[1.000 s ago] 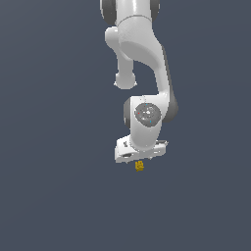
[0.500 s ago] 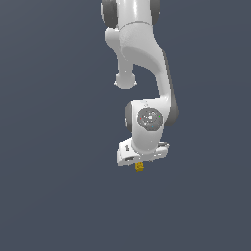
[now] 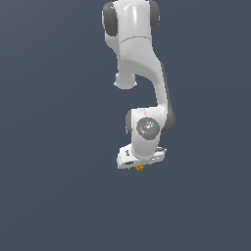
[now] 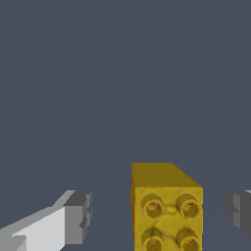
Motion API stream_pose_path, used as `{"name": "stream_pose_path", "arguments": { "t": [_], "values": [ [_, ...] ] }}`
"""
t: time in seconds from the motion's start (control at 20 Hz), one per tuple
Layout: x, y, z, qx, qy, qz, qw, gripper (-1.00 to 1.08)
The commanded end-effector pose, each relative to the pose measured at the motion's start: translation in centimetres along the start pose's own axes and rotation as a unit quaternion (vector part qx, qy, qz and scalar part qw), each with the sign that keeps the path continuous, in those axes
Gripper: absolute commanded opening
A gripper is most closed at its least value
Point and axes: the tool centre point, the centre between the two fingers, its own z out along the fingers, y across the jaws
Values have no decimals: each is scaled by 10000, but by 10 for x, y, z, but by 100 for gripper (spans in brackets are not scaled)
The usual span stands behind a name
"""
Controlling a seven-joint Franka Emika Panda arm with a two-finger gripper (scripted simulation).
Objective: Pick up the object and move it to a goal position.
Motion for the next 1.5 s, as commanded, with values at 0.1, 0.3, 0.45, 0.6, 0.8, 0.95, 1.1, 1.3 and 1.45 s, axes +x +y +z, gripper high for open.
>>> {"name": "stream_pose_path", "arguments": {
  "t": [0.1, 0.3, 0.45, 0.6, 0.8, 0.95, 1.1, 1.3, 1.45],
  "values": [
    [1, 0, 9, -1, 7, -1, 10000, 100],
    [2, 0, 9, -1, 7, -1, 10000, -100],
    [2, 0, 9, -1, 7, -1, 10000, -100],
    [2, 0, 9, -1, 7, -1, 10000, -100],
    [2, 0, 9, 0, 4, -1, 10000, -100],
    [1, -2, 5, 0, 4, -1, 10000, -100],
    [-2, -5, -2, 0, 4, -1, 10000, -100],
    [-7, -13, -18, 0, 4, -1, 10000, -100],
    [-12, -21, -35, -2, 5, -2, 10000, -100]
  ]
}}
